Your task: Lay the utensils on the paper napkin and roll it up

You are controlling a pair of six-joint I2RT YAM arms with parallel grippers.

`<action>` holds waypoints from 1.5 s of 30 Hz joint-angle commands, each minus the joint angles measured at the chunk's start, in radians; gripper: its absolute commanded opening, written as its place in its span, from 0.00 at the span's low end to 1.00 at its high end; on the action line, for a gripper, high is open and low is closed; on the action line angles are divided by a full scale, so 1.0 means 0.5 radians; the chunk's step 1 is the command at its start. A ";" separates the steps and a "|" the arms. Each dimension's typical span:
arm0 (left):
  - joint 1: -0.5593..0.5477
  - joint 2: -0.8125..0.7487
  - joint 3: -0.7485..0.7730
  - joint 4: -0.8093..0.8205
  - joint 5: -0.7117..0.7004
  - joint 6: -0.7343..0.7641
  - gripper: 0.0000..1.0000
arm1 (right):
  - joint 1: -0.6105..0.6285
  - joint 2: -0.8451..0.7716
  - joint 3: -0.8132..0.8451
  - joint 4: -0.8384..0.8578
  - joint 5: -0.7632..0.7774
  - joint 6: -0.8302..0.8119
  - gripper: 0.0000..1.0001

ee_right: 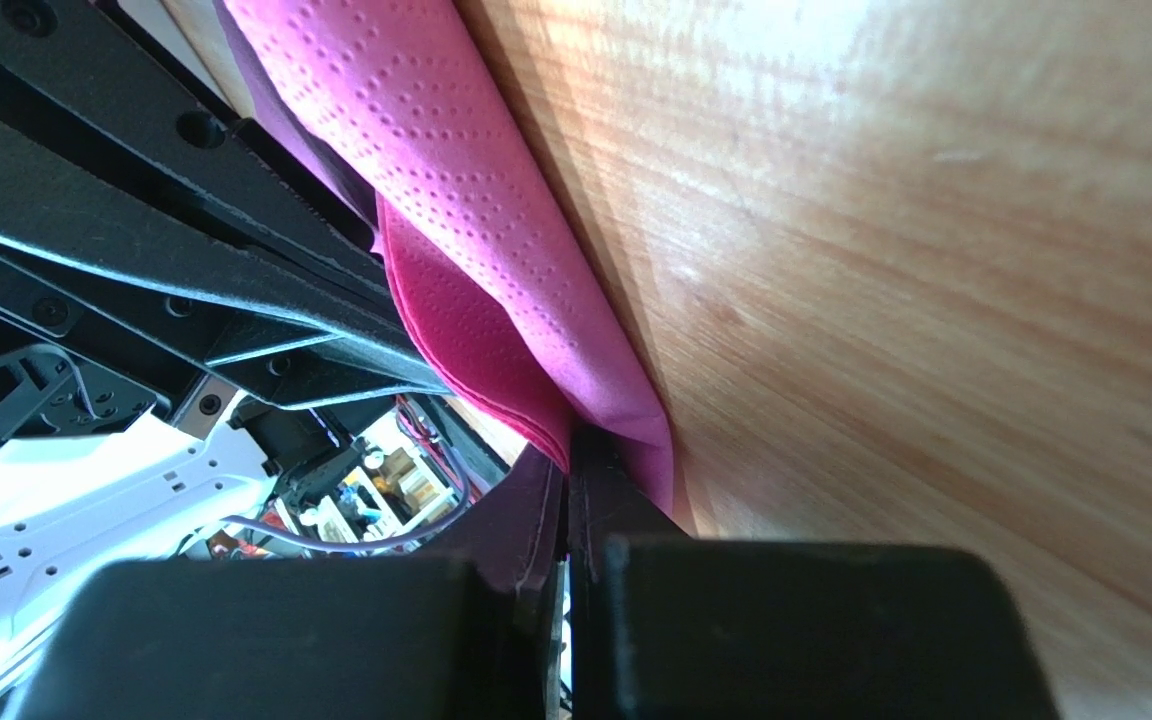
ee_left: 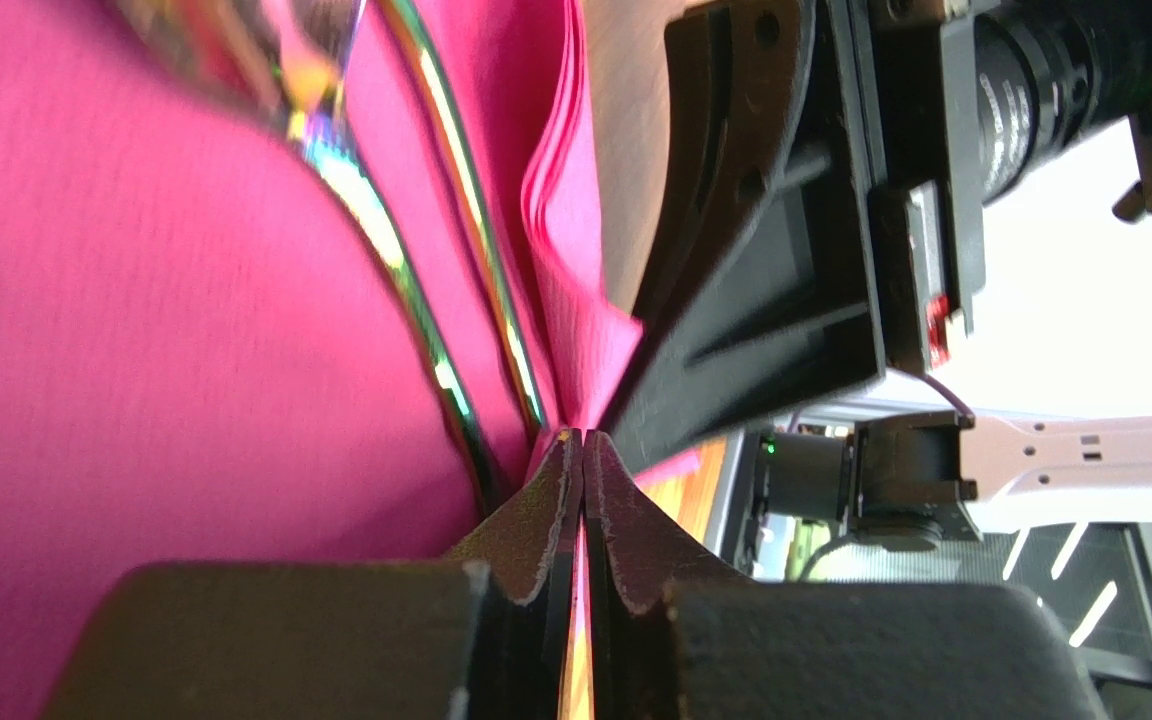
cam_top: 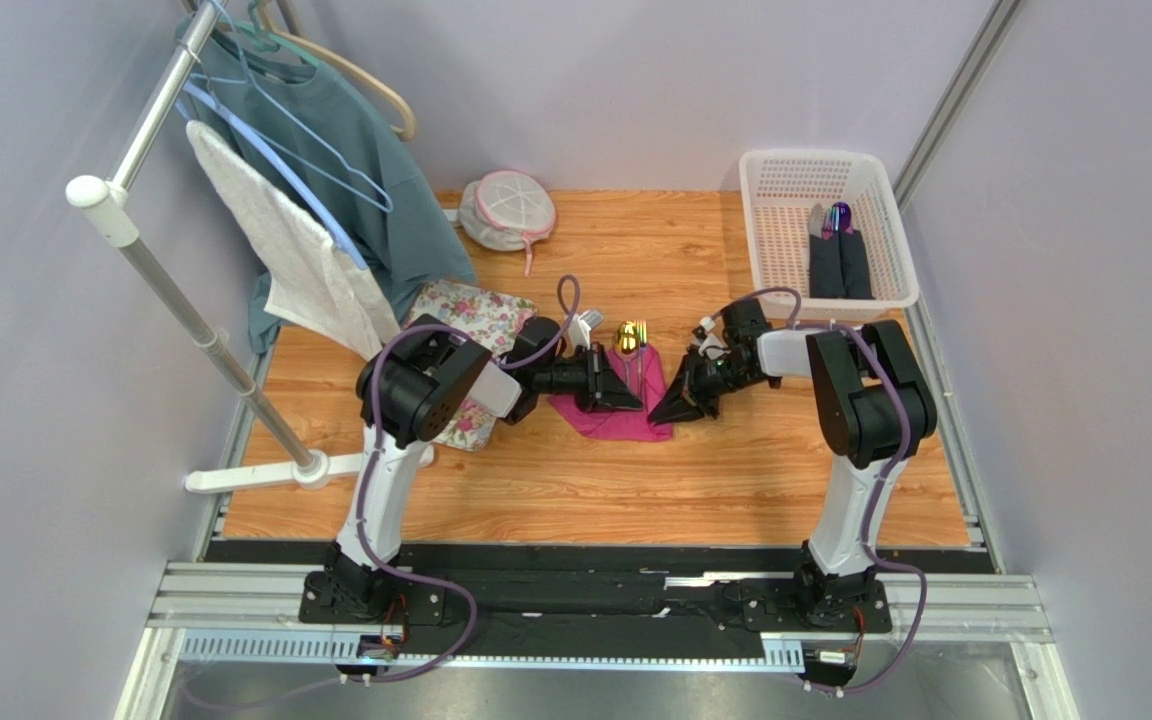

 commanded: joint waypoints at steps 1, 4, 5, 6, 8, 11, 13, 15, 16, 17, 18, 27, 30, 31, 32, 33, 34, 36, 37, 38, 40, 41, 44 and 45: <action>0.048 -0.216 -0.116 0.039 0.044 0.008 0.08 | 0.001 0.049 0.042 -0.040 0.258 -0.078 0.00; 0.064 -0.283 -0.178 -0.016 0.087 0.033 0.08 | 0.001 0.049 0.048 -0.049 0.261 -0.088 0.00; 0.070 -0.302 -0.211 -0.031 0.096 0.048 0.08 | 0.001 0.049 0.051 -0.055 0.261 -0.091 0.00; 0.070 -0.305 -0.227 -0.041 0.102 0.051 0.08 | 0.001 0.043 0.054 -0.062 0.261 -0.094 0.00; 0.073 -0.305 -0.264 -0.062 0.103 0.079 0.08 | 0.001 0.040 0.058 -0.068 0.258 -0.094 0.00; 0.073 -0.272 -0.270 -0.111 0.084 0.113 0.07 | 0.004 0.031 0.064 -0.071 0.245 -0.094 0.00; 0.076 -0.250 -0.248 -0.145 0.072 0.122 0.06 | 0.004 0.022 0.067 -0.077 0.233 -0.094 0.00; 0.076 -0.216 -0.227 -0.185 0.050 0.137 0.04 | 0.007 0.010 0.073 -0.086 0.227 -0.088 0.00; 0.076 -0.201 -0.209 -0.197 0.041 0.137 0.04 | 0.007 0.003 0.073 -0.086 0.212 -0.088 0.00; 0.076 -0.183 -0.199 -0.209 0.038 0.146 0.03 | 0.013 -0.006 0.076 -0.089 0.206 -0.085 0.00; 0.076 -0.179 -0.193 -0.231 0.032 0.150 0.02 | 0.016 -0.021 0.079 -0.098 0.196 -0.079 0.00; 0.076 -0.164 -0.169 -0.399 -0.017 0.226 0.00 | 0.065 -0.159 0.097 -0.083 0.040 0.050 0.00; 0.076 -0.167 -0.159 -0.439 -0.026 0.257 0.00 | 0.075 -0.202 0.097 -0.065 0.009 0.108 0.00; 0.076 -0.164 -0.153 -0.443 -0.026 0.260 0.00 | 0.081 -0.208 0.091 -0.056 0.000 0.139 0.00; 0.076 -0.164 -0.150 -0.449 -0.026 0.263 0.00 | 0.084 -0.214 0.088 -0.046 -0.006 0.164 0.00; 0.076 -0.161 -0.147 -0.446 -0.026 0.266 0.00 | 0.090 -0.215 0.085 -0.019 -0.015 0.185 0.00; 0.076 -0.161 -0.144 -0.449 -0.026 0.266 0.00 | 0.099 -0.208 0.079 0.000 -0.031 0.207 0.00; 0.076 -0.158 -0.141 -0.449 -0.026 0.269 0.00 | 0.111 -0.184 0.073 0.064 -0.049 0.286 0.00; 0.076 -0.161 -0.138 -0.452 -0.026 0.272 0.00 | 0.127 -0.175 0.079 0.082 -0.061 0.308 0.00; 0.076 -0.158 -0.138 -0.458 -0.029 0.275 0.00 | 0.139 -0.159 0.088 0.095 -0.064 0.323 0.00; 0.076 -0.158 -0.135 -0.458 -0.026 0.281 0.00 | 0.163 -0.120 0.094 0.128 -0.077 0.369 0.00; 0.079 -0.155 -0.135 -0.461 -0.026 0.278 0.00 | 0.170 -0.113 0.085 0.195 -0.083 0.397 0.00; 0.076 -0.152 -0.132 -0.464 -0.026 0.282 0.00 | 0.216 -0.080 0.082 0.318 -0.104 0.519 0.00; 0.076 -0.152 -0.132 -0.464 -0.023 0.281 0.00 | 0.225 -0.070 0.082 0.343 -0.107 0.559 0.00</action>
